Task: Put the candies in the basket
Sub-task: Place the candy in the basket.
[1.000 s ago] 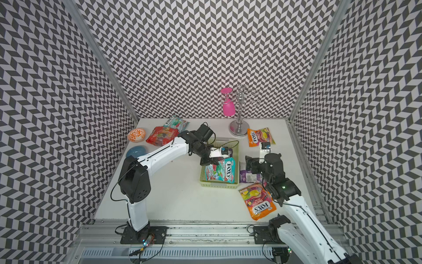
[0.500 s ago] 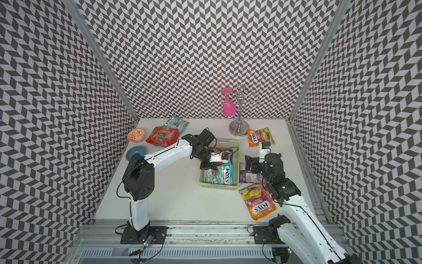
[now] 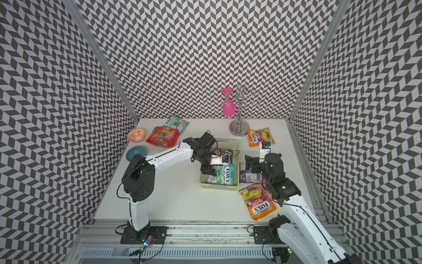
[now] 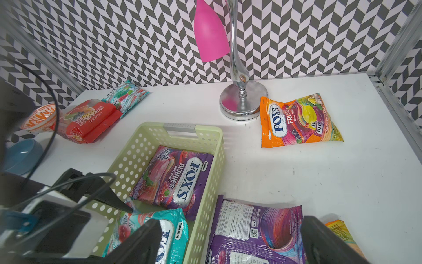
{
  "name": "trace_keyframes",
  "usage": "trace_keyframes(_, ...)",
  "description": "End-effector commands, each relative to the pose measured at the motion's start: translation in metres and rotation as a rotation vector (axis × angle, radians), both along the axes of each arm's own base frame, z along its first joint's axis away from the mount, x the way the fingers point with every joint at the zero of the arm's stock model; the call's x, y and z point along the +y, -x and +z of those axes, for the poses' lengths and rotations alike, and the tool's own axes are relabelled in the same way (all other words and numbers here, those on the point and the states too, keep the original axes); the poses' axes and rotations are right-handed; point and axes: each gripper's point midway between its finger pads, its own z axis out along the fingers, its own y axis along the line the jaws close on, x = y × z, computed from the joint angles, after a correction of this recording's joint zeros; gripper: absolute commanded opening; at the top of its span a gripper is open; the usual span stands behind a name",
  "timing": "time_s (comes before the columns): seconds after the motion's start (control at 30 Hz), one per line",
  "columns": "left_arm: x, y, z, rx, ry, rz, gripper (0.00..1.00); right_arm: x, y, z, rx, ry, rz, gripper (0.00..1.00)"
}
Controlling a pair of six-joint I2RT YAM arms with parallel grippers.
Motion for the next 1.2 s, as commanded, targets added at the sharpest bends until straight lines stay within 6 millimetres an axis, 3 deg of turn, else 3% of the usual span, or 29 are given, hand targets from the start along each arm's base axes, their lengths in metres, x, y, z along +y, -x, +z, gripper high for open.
trace_keyframes(0.0,-0.018,-0.003,0.049,-0.072,0.143,0.022,0.65,0.001,-0.005,0.009,-0.044,-0.007,0.003,0.99)
trace_keyframes(0.17,-0.029,-0.025,0.048,-0.101,0.174,0.142,0.64,-0.001,-0.004,0.009,-0.047,-0.007,-0.004,0.99)
trace_keyframes(0.43,-0.032,-0.038,0.006,-0.104,0.113,0.258,0.5,0.001,-0.003,0.01,-0.049,-0.013,0.005,0.99)
trace_keyframes(0.57,-0.029,-0.045,-0.017,-0.129,0.064,0.308,0.24,-0.001,-0.003,0.009,-0.048,-0.009,-0.003,0.99)
trace_keyframes(0.63,-0.025,-0.04,-0.028,-0.115,0.048,0.297,0.09,0.001,-0.003,0.008,-0.045,-0.011,0.005,0.99)
trace_keyframes(0.7,-0.023,-0.033,-0.038,-0.103,0.037,0.284,0.02,0.002,-0.003,0.009,-0.046,-0.015,0.013,0.99)
trace_keyframes(0.97,-0.015,-0.025,-0.068,-0.079,-0.021,0.29,0.0,0.008,-0.005,-0.001,-0.01,-0.032,0.032,0.99)
trace_keyframes(1.07,-0.015,-0.027,-0.057,-0.074,-0.01,0.302,0.0,0.009,-0.004,-0.006,0.008,-0.046,0.033,0.98)
trace_keyframes(1.17,-0.021,-0.027,-0.017,-0.1,0.065,0.305,0.03,0.016,-0.005,-0.008,0.028,-0.071,0.055,0.97)
